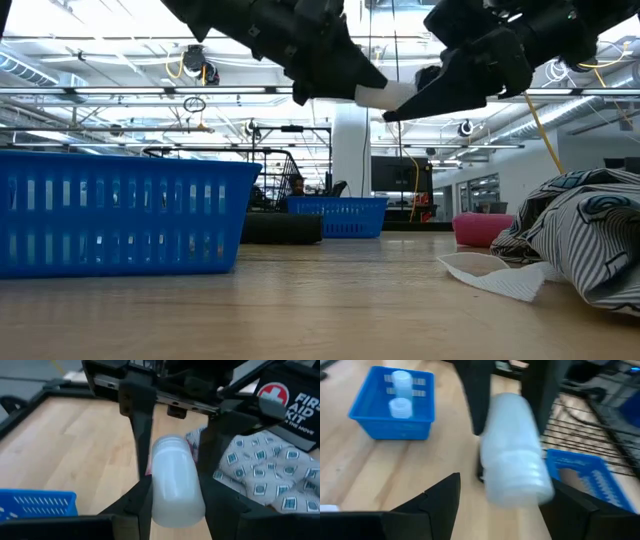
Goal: Pick & Place Medicine items
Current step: Put the white medicine bottle into the bottom blue basket
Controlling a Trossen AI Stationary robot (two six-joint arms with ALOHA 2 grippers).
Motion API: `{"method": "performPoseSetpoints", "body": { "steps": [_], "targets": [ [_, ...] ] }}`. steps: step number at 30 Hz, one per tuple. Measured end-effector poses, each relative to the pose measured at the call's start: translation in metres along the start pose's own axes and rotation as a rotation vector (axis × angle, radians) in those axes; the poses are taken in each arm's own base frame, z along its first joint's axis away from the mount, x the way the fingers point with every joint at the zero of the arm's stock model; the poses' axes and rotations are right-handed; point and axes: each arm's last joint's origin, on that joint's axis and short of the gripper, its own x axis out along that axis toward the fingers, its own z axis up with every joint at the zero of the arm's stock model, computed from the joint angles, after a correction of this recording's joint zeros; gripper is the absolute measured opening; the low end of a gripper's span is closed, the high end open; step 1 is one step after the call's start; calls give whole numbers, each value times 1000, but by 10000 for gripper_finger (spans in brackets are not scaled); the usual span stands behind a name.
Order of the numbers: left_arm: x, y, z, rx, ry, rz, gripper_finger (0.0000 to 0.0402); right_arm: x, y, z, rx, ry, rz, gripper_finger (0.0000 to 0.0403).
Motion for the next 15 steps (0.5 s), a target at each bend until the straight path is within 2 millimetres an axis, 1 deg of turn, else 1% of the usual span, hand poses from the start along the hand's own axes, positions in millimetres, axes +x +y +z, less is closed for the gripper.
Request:
{"method": "performPoseSetpoints", "body": {
  "steps": [3, 5, 7, 9, 11, 12, 15],
  "targets": [
    [0, 5, 2, -3, -13, 10, 138, -11, -5, -1, -1, 54, -87, 241],
    [1, 8, 1, -10, -54, -7, 138, -19, -8, -4, 28, 114, -158, 237],
    [0, 12, -3, -18, -137, -61, 138, -27, -11, -7, 75, 161, -222, 233],
    [-3, 19, -10, -25, -256, -149, 138, -32, -13, -10, 106, 200, -268, 230],
    [-10, 27, -15, -37, -399, -230, 138, -35, -14, -11, 124, 202, -302, 227],
    [-15, 33, -19, -54, -461, -244, 138, -34, -14, -11, 129, 194, -309, 226],
    [-26, 47, -32, -119, -559, -240, 138, -30, -16, -8, 154, 88, -314, 224]
  ]
}}
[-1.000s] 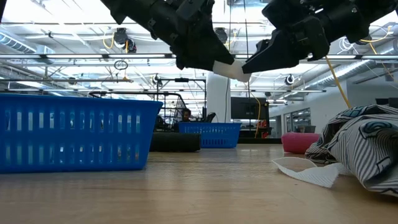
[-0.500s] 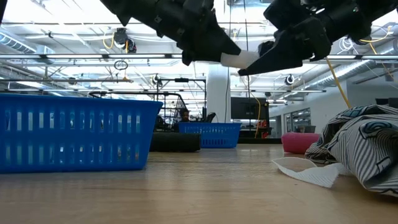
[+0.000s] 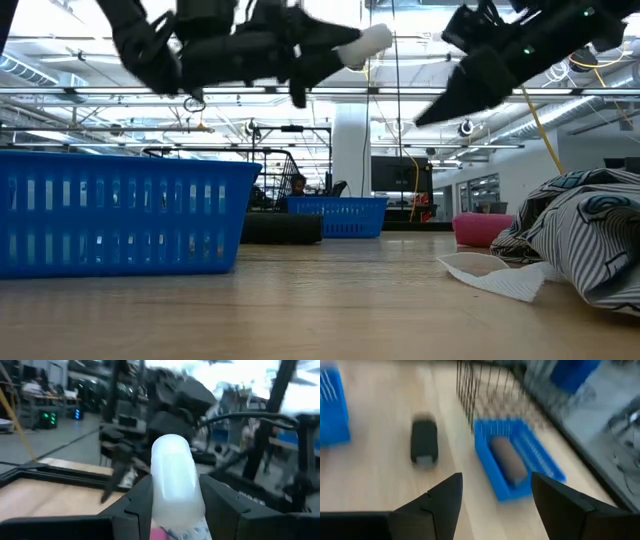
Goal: Pick & Place Medicine items
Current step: Put the white medicine bottle into the bottom blue basket
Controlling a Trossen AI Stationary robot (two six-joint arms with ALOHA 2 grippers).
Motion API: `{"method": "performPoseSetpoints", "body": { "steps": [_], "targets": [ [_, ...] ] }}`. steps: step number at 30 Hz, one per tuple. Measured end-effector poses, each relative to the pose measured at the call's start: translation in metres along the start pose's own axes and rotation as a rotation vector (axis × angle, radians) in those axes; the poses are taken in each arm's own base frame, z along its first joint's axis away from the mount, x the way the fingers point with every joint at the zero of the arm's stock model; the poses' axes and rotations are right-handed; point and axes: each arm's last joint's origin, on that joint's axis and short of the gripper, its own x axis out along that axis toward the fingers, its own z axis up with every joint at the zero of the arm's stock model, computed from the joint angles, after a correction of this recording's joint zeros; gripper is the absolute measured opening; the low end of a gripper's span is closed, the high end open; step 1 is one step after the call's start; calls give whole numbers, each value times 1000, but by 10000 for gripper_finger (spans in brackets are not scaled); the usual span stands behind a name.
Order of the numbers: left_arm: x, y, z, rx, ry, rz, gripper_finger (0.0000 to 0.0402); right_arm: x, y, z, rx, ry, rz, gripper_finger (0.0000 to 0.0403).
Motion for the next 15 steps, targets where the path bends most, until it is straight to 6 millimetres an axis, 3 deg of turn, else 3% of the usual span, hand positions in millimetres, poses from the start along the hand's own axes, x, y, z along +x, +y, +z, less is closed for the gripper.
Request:
{"method": "performPoseSetpoints", "body": {
  "steps": [8, 15],
  "targets": [
    [-7, 1, 4, -15, -84, -38, 138, 12, 2, 4, 178, -617, 208, 221],
    [0, -1, 13, 24, -118, -48, 138, 40, 15, 6, 241, -769, 254, 221]
  ]
}}
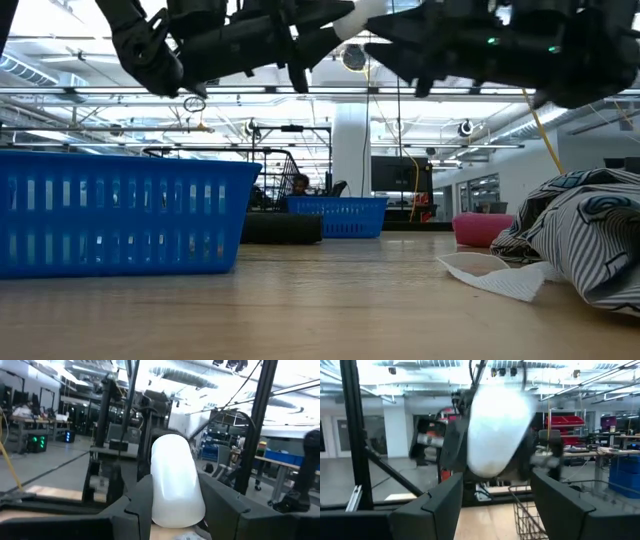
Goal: Pick & Place Medicine items
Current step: Put the white medicine bottle into the bottom blue basket
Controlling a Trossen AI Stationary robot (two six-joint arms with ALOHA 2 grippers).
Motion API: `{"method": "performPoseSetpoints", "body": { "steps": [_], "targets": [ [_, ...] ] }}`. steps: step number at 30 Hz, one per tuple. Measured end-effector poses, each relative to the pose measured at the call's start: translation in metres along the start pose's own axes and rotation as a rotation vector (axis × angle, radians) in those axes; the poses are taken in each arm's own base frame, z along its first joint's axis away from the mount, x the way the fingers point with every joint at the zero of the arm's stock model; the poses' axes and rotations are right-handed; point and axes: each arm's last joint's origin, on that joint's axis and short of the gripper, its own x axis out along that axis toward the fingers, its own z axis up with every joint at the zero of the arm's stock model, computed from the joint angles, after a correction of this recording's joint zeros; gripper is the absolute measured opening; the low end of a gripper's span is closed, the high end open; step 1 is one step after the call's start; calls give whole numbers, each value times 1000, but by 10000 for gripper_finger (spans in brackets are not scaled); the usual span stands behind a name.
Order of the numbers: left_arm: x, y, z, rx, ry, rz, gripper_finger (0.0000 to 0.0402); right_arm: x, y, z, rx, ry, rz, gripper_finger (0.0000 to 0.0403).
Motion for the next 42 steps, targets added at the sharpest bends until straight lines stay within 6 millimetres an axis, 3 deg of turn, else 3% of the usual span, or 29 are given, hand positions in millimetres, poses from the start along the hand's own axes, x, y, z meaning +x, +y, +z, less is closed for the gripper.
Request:
{"method": "performPoseSetpoints", "body": {
  "steps": [8, 19, 30, 34, 38, 42],
  "targets": [
    [1, -2, 4, 7, -23, -46, 138, 30, 8, -2, -9, -71, 85, 221],
    [0, -5, 8, 0, -55, -147, 138, 27, 8, 23, -16, -179, 99, 221],
    [0, -5, 9, 3, -61, -141, 138, 28, 8, 25, -24, -177, 96, 220],
    [0, -5, 9, 3, -62, -137, 138, 28, 8, 25, -38, -179, 95, 190],
    [0, -5, 8, 5, -55, -134, 138, 28, 8, 25, -46, -178, 95, 126],
    [1, -7, 5, -5, -31, -104, 138, 27, 8, 24, -64, -179, 96, 124]
  ]
}}
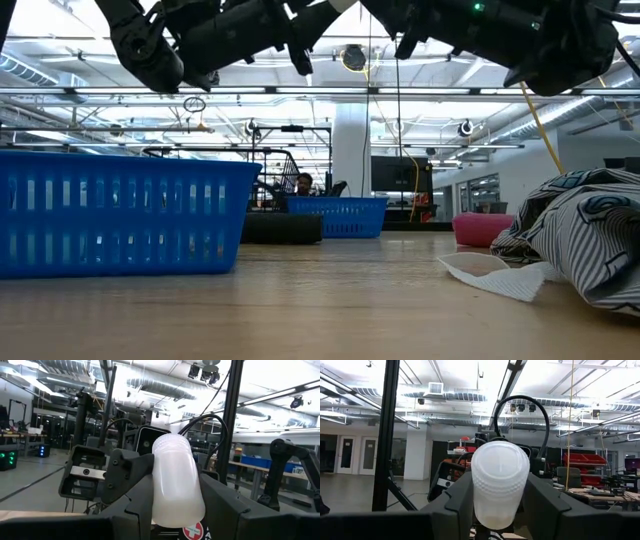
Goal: Pick & Place Medicine items
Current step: Put the white medicine bottle into the bottom blue basket
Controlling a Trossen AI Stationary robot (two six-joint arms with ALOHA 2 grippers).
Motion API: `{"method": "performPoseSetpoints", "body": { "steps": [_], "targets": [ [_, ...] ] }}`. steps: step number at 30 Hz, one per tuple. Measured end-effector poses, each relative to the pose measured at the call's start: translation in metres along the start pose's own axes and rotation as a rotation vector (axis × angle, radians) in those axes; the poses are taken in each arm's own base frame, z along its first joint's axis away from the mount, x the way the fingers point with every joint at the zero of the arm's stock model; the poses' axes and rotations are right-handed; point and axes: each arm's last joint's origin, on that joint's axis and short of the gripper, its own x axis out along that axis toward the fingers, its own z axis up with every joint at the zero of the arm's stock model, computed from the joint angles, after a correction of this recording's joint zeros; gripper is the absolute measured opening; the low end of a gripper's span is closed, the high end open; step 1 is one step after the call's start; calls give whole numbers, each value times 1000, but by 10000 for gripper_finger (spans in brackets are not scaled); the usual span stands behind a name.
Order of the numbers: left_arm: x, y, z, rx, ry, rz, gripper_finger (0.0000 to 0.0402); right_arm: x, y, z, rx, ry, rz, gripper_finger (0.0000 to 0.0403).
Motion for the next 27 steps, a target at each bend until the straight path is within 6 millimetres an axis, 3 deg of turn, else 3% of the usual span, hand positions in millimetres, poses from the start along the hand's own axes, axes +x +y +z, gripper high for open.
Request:
{"method": "performPoseSetpoints", "body": {
  "steps": [3, 10, 15, 22, 27],
  "targets": [
    [1, -2, -2, -19, 17, -2, 152, 0, 0, 0, -1, 1, 1, 124],
    [0, -2, -9, -209, 98, -50, 318, 0, -1, 0, -16, 139, 8, 124],
    [-1, -1, -18, -232, 188, -39, 384, -6, -3, 11, -17, 293, 17, 124],
    [1, -3, -31, -132, 278, 97, 386, -22, -6, 35, 65, 469, 13, 124],
    [22, -6, -30, -27, 423, 196, 361, -27, -6, 35, 95, 537, 7, 124]
  ]
}}
